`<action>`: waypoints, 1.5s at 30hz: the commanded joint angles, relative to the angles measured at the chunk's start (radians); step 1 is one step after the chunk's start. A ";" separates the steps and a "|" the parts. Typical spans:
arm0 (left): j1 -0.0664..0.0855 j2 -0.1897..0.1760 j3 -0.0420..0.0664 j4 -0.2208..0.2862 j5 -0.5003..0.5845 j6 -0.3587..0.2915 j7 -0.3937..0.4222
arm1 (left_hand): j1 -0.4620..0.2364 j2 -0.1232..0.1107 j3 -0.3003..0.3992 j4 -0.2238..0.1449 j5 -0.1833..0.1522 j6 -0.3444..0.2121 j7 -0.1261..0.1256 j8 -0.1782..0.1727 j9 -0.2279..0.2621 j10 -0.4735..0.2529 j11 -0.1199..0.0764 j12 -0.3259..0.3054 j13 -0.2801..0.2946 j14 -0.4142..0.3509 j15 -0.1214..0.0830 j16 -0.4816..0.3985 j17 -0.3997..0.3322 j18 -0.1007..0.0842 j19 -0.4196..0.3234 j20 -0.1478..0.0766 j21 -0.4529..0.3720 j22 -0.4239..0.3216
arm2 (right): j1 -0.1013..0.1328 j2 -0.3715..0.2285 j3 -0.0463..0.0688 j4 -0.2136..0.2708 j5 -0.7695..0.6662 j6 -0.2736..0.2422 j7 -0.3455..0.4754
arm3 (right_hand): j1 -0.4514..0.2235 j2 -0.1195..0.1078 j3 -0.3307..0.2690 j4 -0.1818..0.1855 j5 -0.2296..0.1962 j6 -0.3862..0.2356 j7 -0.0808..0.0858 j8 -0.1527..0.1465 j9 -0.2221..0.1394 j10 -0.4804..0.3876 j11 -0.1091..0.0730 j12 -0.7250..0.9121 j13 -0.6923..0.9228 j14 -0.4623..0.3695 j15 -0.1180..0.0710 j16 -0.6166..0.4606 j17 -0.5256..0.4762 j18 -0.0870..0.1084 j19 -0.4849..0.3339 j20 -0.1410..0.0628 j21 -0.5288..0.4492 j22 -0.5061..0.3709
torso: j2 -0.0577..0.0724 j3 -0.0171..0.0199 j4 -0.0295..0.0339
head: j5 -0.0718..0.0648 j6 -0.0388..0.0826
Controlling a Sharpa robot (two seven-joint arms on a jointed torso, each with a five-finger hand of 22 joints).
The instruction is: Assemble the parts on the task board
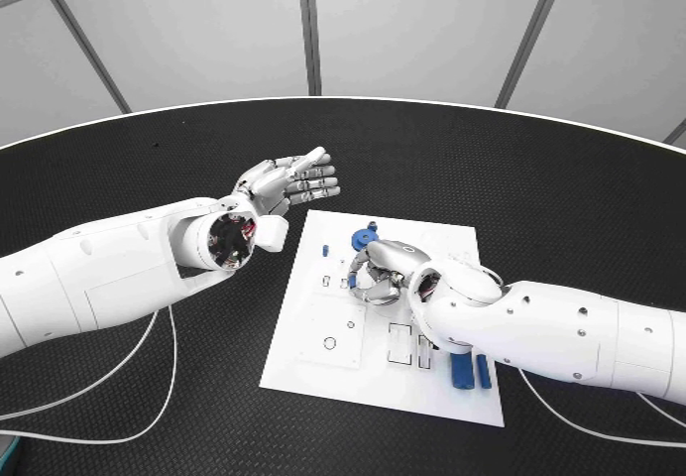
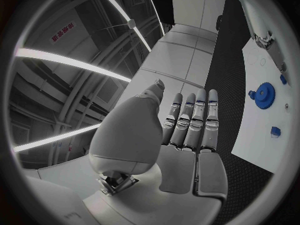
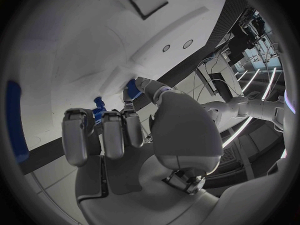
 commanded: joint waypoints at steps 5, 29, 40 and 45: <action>0.000 0.000 0.000 0.000 0.000 0.004 -0.003 | -0.004 0.005 -0.003 0.001 0.004 -0.004 0.049 -0.004 -0.001 0.007 -0.001 -0.004 0.000 -0.002 0.001 -0.006 0.001 0.012 -0.002 0.000 -0.006 -0.002 | 0.000 0.000 0.000 -0.001 0.000 0.001 0.003 | -0.012 -0.008 -0.008 0.001 0.004 -0.017 0.005 -0.003 -0.004 0.043 0.002 -0.008 0.197 0.103 0.004 0.003 0.248 -0.009 0.081 0.001 -0.006 0.214 | 0.000 0.0002 -0.0005 | 0.000 -0.001; 0.000 -0.002 0.000 -0.001 0.000 0.004 -0.006 | -0.005 0.005 -0.004 0.001 0.004 -0.005 0.049 -0.004 -0.001 0.007 -0.001 -0.005 0.000 -0.003 0.002 -0.007 0.001 0.012 -0.002 0.000 -0.007 -0.003 | 0.000 0.001 0.000 -0.002 0.000 -0.004 0.008 | -0.023 -0.032 -0.013 -0.003 0.002 -0.059 0.023 -0.025 -0.014 0.029 0.018 -0.021 0.185 0.102 0.017 0.002 0.246 -0.009 0.079 0.013 -0.009 0.212 | 0.000 -0.0001 0.0000 | 0.001 -0.007; 0.000 -0.002 0.000 -0.002 0.000 0.003 -0.009 | -0.005 0.005 -0.004 0.002 0.004 -0.005 0.049 -0.004 -0.001 0.006 0.000 -0.005 0.000 -0.003 0.002 -0.008 0.001 0.011 -0.002 0.000 -0.007 -0.003 | 0.000 0.000 0.000 -0.002 0.000 -0.006 0.012 | -0.033 -0.053 -0.022 -0.003 0.000 -0.109 0.037 -0.051 -0.029 0.014 0.032 -0.035 0.171 0.101 0.030 0.000 0.240 -0.008 0.077 0.024 -0.012 0.208 | 0.000 0.0005 -0.0006 | 0.002 -0.009; 0.000 -0.003 0.000 -0.003 0.000 0.003 -0.009 | -0.005 0.005 -0.004 0.002 0.004 -0.005 0.049 -0.004 -0.001 0.006 0.000 -0.005 0.000 -0.003 0.002 -0.008 0.001 0.011 -0.002 0.000 -0.007 -0.003 | 0.000 -0.005 0.000 0.007 0.000 -0.011 0.015 | -0.038 -0.062 -0.029 -0.002 -0.001 -0.117 0.039 -0.055 -0.032 0.011 0.034 -0.038 0.168 0.100 0.032 0.000 0.239 -0.007 0.077 0.027 -0.012 0.208 | 0.000 0.0000 0.0000 | 0.002 -0.010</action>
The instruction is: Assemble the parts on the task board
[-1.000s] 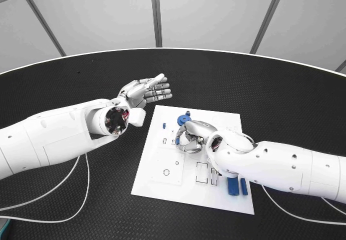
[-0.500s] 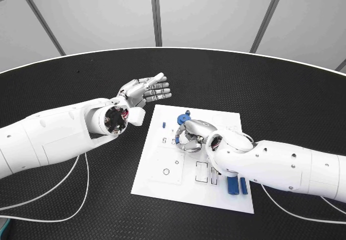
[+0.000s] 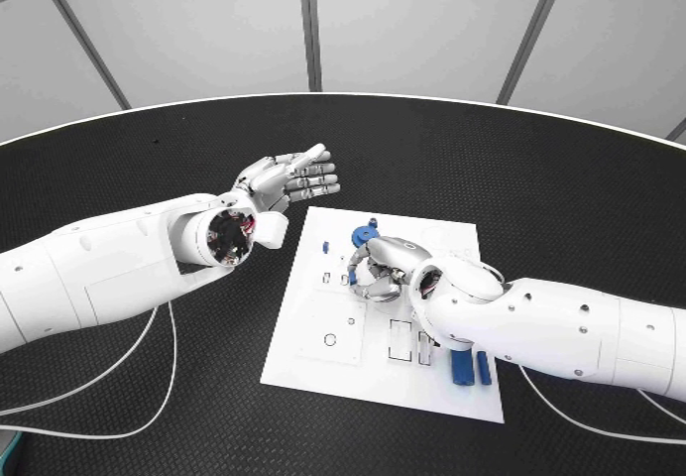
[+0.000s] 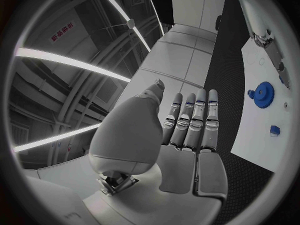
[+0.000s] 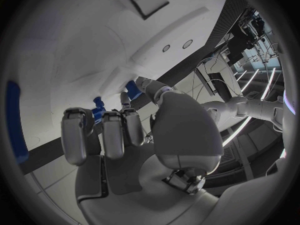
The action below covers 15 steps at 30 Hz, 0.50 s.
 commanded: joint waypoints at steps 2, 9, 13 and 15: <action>0.000 0.000 0.000 0.000 0.000 0.000 0.000 | -0.005 0.005 -0.004 0.002 0.004 -0.005 0.049 -0.005 -0.002 0.006 0.000 -0.005 0.000 -0.003 0.002 -0.003 0.001 0.011 -0.002 0.000 -0.003 -0.001 | 0.000 -0.004 0.000 0.009 0.000 -0.005 0.002 | 0.000 -0.013 -0.010 0.001 -0.001 -0.006 0.000 -0.007 0.001 0.010 0.006 -0.004 0.169 0.096 0.008 0.000 0.240 -0.007 0.077 0.005 -0.005 0.208 | 0.001 0.0000 0.0001 | -0.001 -0.001; 0.000 -0.001 0.000 -0.003 -0.001 0.002 -0.004 | -0.004 0.005 -0.003 0.001 0.004 -0.004 0.049 -0.005 -0.002 0.006 0.000 -0.006 0.000 -0.004 0.002 -0.004 0.001 0.011 -0.002 0.000 -0.003 -0.002 | 0.000 -0.039 0.000 0.060 0.000 -0.079 0.043 | -0.006 -0.024 -0.025 0.004 -0.005 -0.019 0.002 -0.012 -0.004 0.007 0.008 -0.006 0.166 0.095 0.009 -0.002 0.235 -0.006 0.076 0.008 -0.007 0.205 | -0.001 -0.0001 0.0004 | -0.002 0.000; 0.000 -0.001 0.000 -0.016 -0.034 0.010 -0.019 | 0.006 0.006 0.001 -0.004 0.005 0.011 0.041 0.001 0.001 0.032 -0.009 0.003 0.002 0.031 -0.009 0.012 0.010 0.018 0.015 -0.002 0.005 -0.001 | 0.001 -0.089 0.001 0.107 0.020 -0.161 0.179 | -0.002 -0.023 -0.035 0.006 -0.012 -0.044 0.006 -0.024 -0.012 -0.008 0.011 -0.021 0.151 0.091 0.013 -0.008 0.219 -0.003 0.069 0.011 -0.018 0.192 | -0.008 0.0002 -0.0036 | -0.003 0.000; 0.000 -0.001 0.000 -0.024 -0.089 0.023 -0.026 | 0.020 0.014 0.013 -0.010 0.006 0.040 0.026 0.015 0.007 0.072 -0.025 0.020 0.008 0.065 -0.022 0.031 0.019 0.025 0.033 -0.004 0.017 0.003 | 0.002 -0.119 0.001 0.133 0.048 -0.188 0.236 | 0.005 -0.015 -0.036 0.007 -0.029 -0.031 -0.004 -0.015 -0.012 -0.025 0.004 -0.037 0.136 0.088 0.009 -0.013 0.207 0.001 0.062 0.010 -0.030 0.179 | -0.011 0.0001 -0.0041 | -0.004 0.001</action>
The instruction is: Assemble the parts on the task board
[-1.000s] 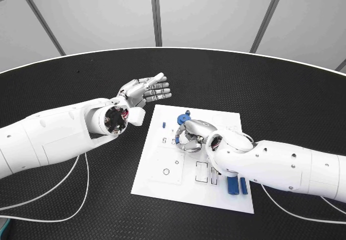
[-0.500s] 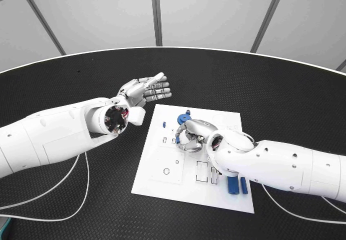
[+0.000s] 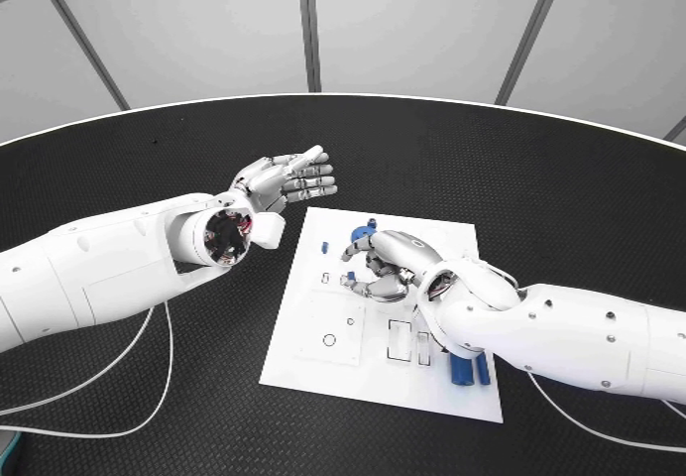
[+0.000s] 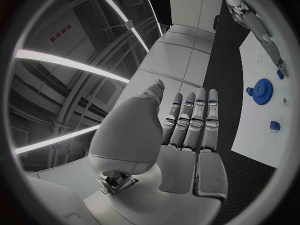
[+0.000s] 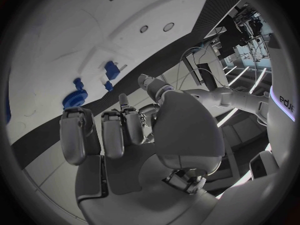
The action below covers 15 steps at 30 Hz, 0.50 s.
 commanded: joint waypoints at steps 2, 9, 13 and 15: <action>0.000 -0.001 0.000 -0.015 -0.114 0.027 -0.020 | 0.019 0.014 0.027 -0.007 0.005 0.045 0.015 0.019 0.008 0.074 -0.026 0.030 0.008 0.065 -0.026 0.040 0.019 0.027 0.043 -0.006 0.028 0.009 | 0.006 -0.075 0.000 0.055 0.076 -0.054 0.138 | 0.008 0.006 -0.009 0.004 -0.017 0.018 -0.009 0.012 0.001 -0.014 -0.008 -0.013 0.134 0.091 0.003 -0.007 0.205 0.001 0.065 0.005 -0.011 0.179 | -0.012 0.0002 -0.0023 | -0.002 0.001; 0.000 -0.021 0.000 -0.018 -0.340 0.074 -0.156 | 0.097 -0.003 0.148 -0.057 0.011 0.134 -0.035 0.056 0.026 0.250 -0.093 0.072 0.023 0.313 -0.121 0.242 0.126 0.028 0.221 -0.096 0.175 0.076 | 0.032 -0.234 0.000 0.148 0.261 -0.062 0.232 | 0.009 0.013 -0.010 0.013 0.002 0.082 -0.019 0.048 0.005 -0.021 -0.017 -0.024 0.123 0.086 -0.005 -0.015 0.188 0.004 0.059 -0.003 -0.022 0.168 | -0.029 0.0039 -0.0023 | -0.003 -0.005; 0.000 -0.031 0.000 -0.012 -0.471 0.106 -0.283 | 0.042 -0.039 0.233 -0.098 0.002 0.154 -0.063 0.062 0.043 0.319 -0.125 0.082 0.049 0.430 -0.161 0.505 0.288 0.024 0.302 -0.179 0.371 0.188 | 0.040 -0.319 -0.001 0.188 0.312 -0.065 0.246 | 0.006 0.013 -0.012 0.018 0.010 0.101 -0.024 0.061 0.006 -0.019 -0.021 -0.023 0.122 0.087 -0.009 -0.016 0.188 0.004 0.059 -0.006 -0.022 0.168 | -0.035 0.0068 -0.0021 | -0.002 -0.006; 0.001 -0.034 0.000 -0.010 -0.538 0.118 -0.346 | 0.015 -0.042 0.248 -0.097 0.005 0.156 -0.067 0.065 0.049 0.343 -0.140 0.103 0.069 0.457 -0.170 0.580 0.333 0.025 0.327 -0.189 0.419 0.215 | 0.042 -0.357 -0.001 0.200 0.344 -0.064 0.252 | 0.004 0.012 -0.013 0.020 0.012 0.106 -0.025 0.064 0.007 -0.018 -0.023 -0.024 0.122 0.086 -0.010 -0.017 0.184 0.004 0.059 -0.007 -0.023 0.167 | -0.041 0.0110 -0.0015 | -0.006 -0.010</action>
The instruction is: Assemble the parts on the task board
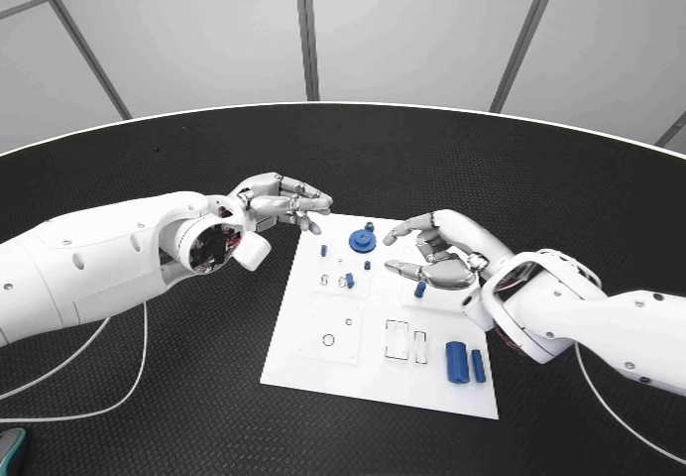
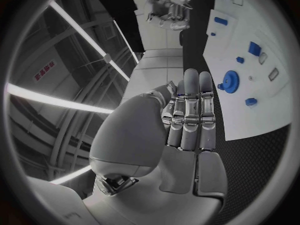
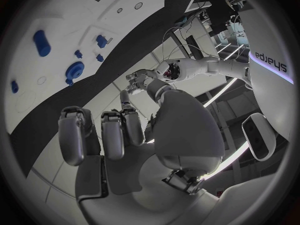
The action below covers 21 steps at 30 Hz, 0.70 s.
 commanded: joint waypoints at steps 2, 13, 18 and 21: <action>0.000 -0.004 0.000 0.004 -0.169 0.016 -0.139 | -0.072 -0.020 0.020 0.009 -0.003 0.008 -0.018 0.017 0.018 0.039 -0.023 0.047 0.047 0.059 -0.015 0.224 0.213 0.011 0.038 -0.020 0.092 0.052 | 0.004 -0.100 0.000 0.013 0.070 0.003 0.012 | -0.007 0.003 -0.003 0.011 0.009 0.017 -0.004 0.012 0.002 0.001 -0.010 -0.006 0.120 0.082 -0.012 -0.013 0.170 0.007 0.054 -0.010 -0.013 0.157 | -0.015 0.0076 0.0017 | -0.008 -0.005; 0.003 0.028 0.000 0.004 -0.340 0.007 -0.387 | -0.268 -0.077 -0.044 0.145 0.003 -0.054 -0.051 0.165 0.183 0.014 -0.054 0.589 0.544 0.189 -0.047 0.654 0.796 -0.012 0.145 -0.059 0.429 0.353 | 0.006 -0.166 -0.001 -0.008 0.139 -0.003 0.014 | -0.015 -0.001 -0.010 0.021 0.014 0.027 -0.010 0.024 0.004 0.000 -0.015 -0.009 0.116 0.074 -0.018 -0.028 0.139 0.014 0.042 -0.015 -0.036 0.133 | -0.026 0.0158 0.0063 | -0.022 -0.011; 0.003 0.064 0.000 -0.005 -0.373 0.024 -0.461 | -0.318 -0.058 -0.089 0.168 -0.003 -0.077 -0.061 0.237 0.245 0.056 -0.060 0.917 0.869 0.188 -0.052 0.657 0.800 -0.023 0.158 -0.062 0.493 0.436 | 0.006 -0.166 -0.001 -0.017 0.142 -0.004 0.004 | -0.016 -0.001 -0.010 0.022 0.015 0.025 -0.010 0.023 0.004 0.000 -0.016 -0.009 0.116 0.074 -0.019 -0.029 0.138 0.014 0.042 -0.016 -0.036 0.133 | -0.025 0.0143 0.0096 | -0.025 -0.013; 0.003 0.085 0.000 -0.010 -0.396 0.039 -0.499 | -0.353 -0.047 -0.118 0.169 0.000 -0.086 -0.067 0.278 0.277 0.069 -0.068 1.006 0.957 0.188 -0.056 0.657 0.801 -0.028 0.167 -0.066 0.521 0.475 | 0.006 -0.163 -0.001 -0.022 0.143 -0.004 -0.002 | -0.016 -0.001 -0.010 0.022 0.015 0.025 -0.010 0.023 0.004 0.000 -0.016 -0.009 0.116 0.074 -0.019 -0.029 0.138 0.014 0.042 -0.016 -0.036 0.133 | -0.024 0.0151 0.0074 | -0.020 -0.015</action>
